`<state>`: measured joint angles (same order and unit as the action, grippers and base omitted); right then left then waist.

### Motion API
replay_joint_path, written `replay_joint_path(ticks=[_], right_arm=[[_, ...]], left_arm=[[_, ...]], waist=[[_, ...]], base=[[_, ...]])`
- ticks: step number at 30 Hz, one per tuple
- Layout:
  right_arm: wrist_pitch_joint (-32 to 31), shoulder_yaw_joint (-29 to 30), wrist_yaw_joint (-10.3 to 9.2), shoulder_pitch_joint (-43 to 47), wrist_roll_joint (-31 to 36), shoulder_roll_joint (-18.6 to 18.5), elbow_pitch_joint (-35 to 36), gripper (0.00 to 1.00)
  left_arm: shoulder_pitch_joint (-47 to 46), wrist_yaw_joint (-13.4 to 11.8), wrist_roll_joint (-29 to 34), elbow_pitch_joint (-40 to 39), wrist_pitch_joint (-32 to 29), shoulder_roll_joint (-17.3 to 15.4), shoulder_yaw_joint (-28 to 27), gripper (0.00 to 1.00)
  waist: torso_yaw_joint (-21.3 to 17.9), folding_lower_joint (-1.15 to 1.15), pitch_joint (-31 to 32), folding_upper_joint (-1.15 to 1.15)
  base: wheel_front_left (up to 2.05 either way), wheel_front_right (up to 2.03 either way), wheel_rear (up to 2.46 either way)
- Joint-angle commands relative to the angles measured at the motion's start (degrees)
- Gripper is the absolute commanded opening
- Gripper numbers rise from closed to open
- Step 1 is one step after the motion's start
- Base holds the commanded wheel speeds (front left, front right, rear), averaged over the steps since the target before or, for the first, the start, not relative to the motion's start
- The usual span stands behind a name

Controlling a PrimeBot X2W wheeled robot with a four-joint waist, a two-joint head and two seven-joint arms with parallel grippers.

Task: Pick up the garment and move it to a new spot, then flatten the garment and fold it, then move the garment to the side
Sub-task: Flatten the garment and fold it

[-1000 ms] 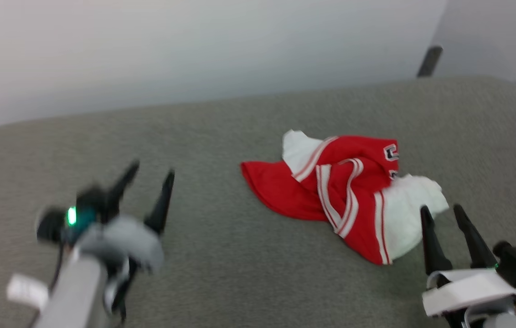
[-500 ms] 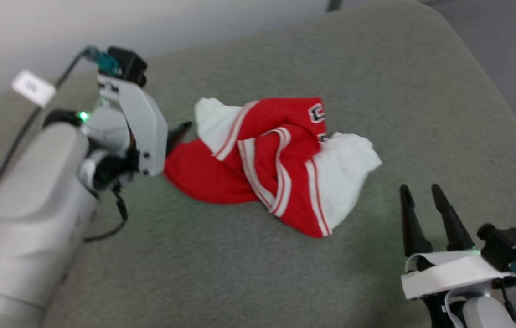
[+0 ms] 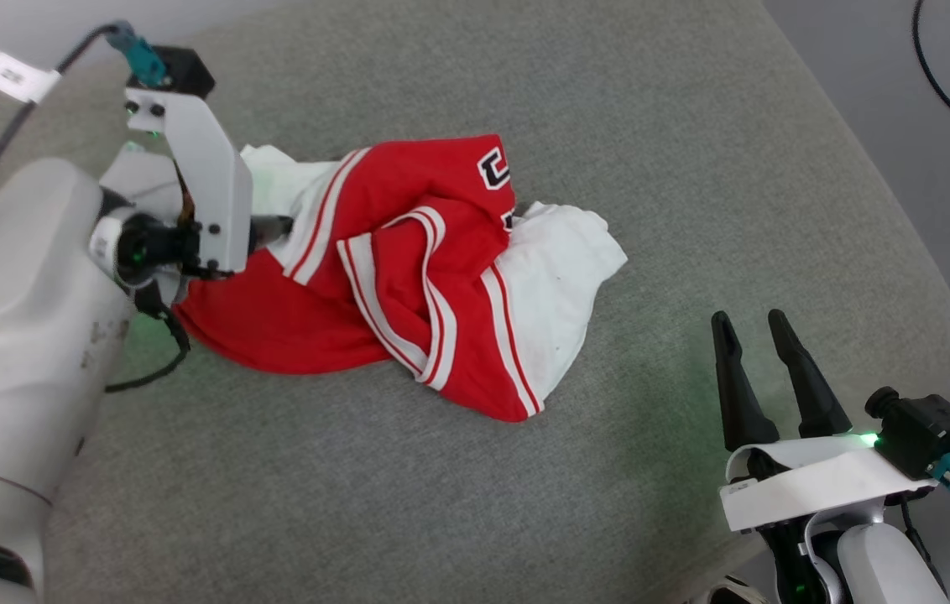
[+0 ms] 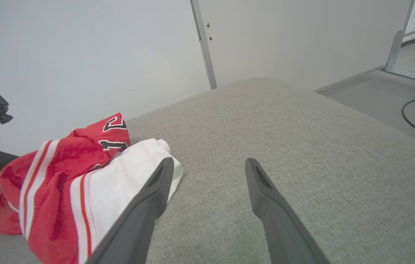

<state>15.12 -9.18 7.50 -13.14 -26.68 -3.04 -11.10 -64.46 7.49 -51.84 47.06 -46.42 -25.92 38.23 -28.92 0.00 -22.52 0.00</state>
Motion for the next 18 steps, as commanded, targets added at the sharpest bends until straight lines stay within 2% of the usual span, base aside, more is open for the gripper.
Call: replay_joint_path(ticks=[1, 2, 3, 4, 5, 6, 11, 18], right_arm=[[0.04, 0.32, -0.02, -0.5, -0.17, 0.22, 0.19, 1.0], [0.04, 0.41, -0.03, -0.48, -0.13, 0.22, 0.2, 1.0], [0.03, 0.56, -0.02, -0.5, -0.08, 0.22, 0.18, 1.0], [0.03, 0.74, -0.03, -0.46, 0.08, 0.21, 0.11, 1.0], [0.03, 0.85, -0.02, -0.48, 0.23, 0.21, 0.13, 1.0], [0.03, 0.94, -0.02, -0.48, 0.43, 0.22, 0.15, 1.0], [0.03, 1.67, -0.03, -0.21, 1.44, 0.19, 0.04, 1.0], [0.03, 3.19, -0.03, 1.29, 4.08, 0.15, -0.9, 1.0]], left_arm=[[1.02, -0.01, -0.92, 0.68, -0.56, 0.52, 0.58, 0.97], [1.22, -0.01, -1.79, 0.85, -0.97, 0.89, 0.64, 0.83], [1.35, -0.01, -2.74, 0.91, -1.23, 1.17, 0.69, 0.53], [1.45, -0.01, -3.46, 0.8, -1.09, 1.36, 0.87, 0.43], [1.38, -0.01, -3.87, 0.72, -0.62, 1.3, 1.06, 0.13], [1.4, -0.01, -4.08, 0.53, -0.14, 1.25, 1.4, 0.0], [0.87, -0.01, -5.47, -0.11, 5.27, 1.54, 1.74, 0.0], [1.05, -0.01, -7.15, -2.46, 13.4, 0.89, 3.14, 0.0]], waist=[[-1.35, 0.0, -1.4, 0.0], [-1.32, 0.0, -1.41, 0.0], [-1.23, 0.0, -1.38, 0.0], [-1.05, 0.0, -1.24, 0.0], [-0.85, 0.0, -1.13, 0.0], [-0.52, 0.0, -0.89, 0.0], [2.55, 0.0, 0.9, 0.0], [10.71, 0.0, 5.85, 0.0]], base=[[0.0, 0.0, 0.0], [0.0, 0.0, 0.0], [0.0, 0.0, 0.0], [0.0, 0.0, 0.0], [0.0, 0.0, 0.0], [0.0, 0.0, 0.0], [0.0, 0.0, 0.0], [0.0, 0.0, 0.0]])
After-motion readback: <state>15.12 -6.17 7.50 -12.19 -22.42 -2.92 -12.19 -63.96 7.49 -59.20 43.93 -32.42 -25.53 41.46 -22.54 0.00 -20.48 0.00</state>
